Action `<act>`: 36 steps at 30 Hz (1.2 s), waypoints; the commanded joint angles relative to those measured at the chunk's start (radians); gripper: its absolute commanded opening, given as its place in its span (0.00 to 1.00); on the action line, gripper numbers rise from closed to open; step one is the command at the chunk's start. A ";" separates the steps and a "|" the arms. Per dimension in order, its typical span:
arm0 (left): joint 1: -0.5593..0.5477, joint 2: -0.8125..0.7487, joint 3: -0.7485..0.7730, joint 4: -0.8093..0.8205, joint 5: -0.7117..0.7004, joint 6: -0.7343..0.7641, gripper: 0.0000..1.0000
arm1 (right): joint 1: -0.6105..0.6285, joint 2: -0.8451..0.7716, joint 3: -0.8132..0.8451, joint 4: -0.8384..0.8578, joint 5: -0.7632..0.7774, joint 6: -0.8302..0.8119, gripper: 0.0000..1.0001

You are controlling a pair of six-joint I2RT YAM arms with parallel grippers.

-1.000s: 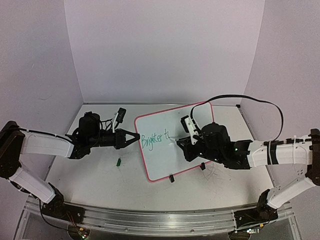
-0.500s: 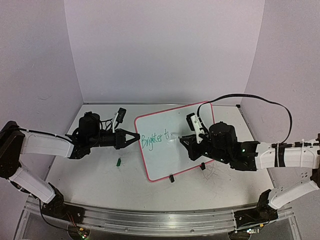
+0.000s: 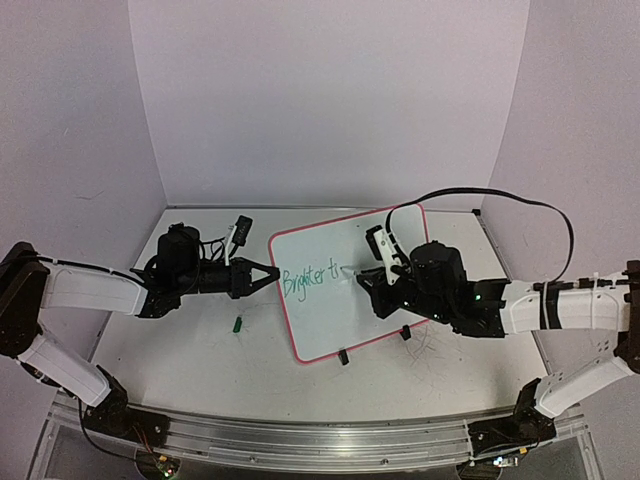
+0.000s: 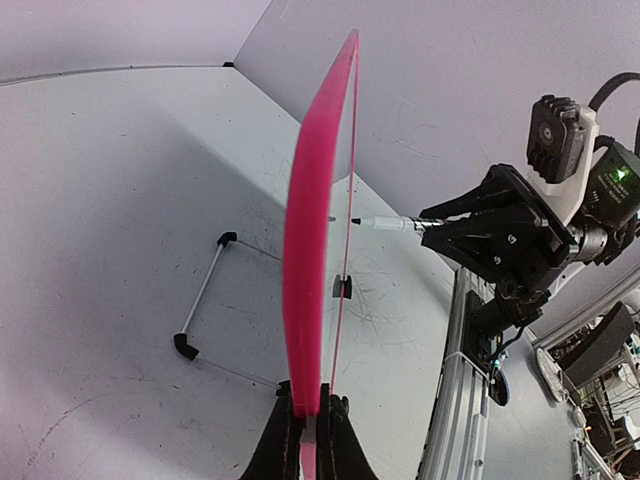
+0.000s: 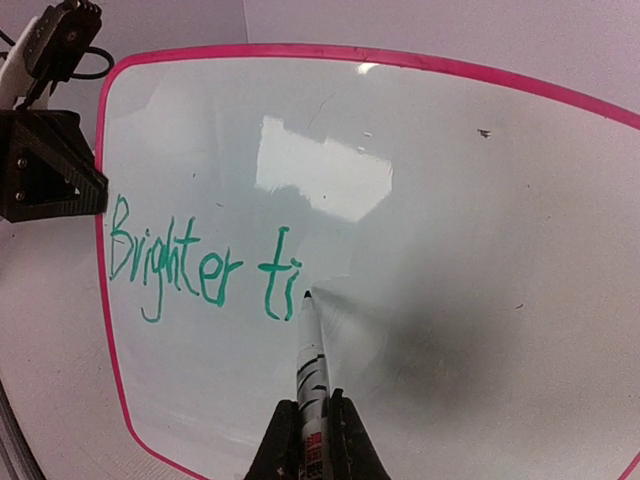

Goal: Write a sentence on the whiteboard

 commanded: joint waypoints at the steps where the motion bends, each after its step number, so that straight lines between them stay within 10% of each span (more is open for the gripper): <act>1: 0.002 -0.032 0.026 0.004 -0.014 0.028 0.00 | -0.005 0.005 0.049 0.044 0.019 -0.018 0.00; 36: 0.002 -0.033 0.027 0.001 -0.011 0.028 0.00 | -0.006 0.026 0.044 -0.009 0.030 0.017 0.00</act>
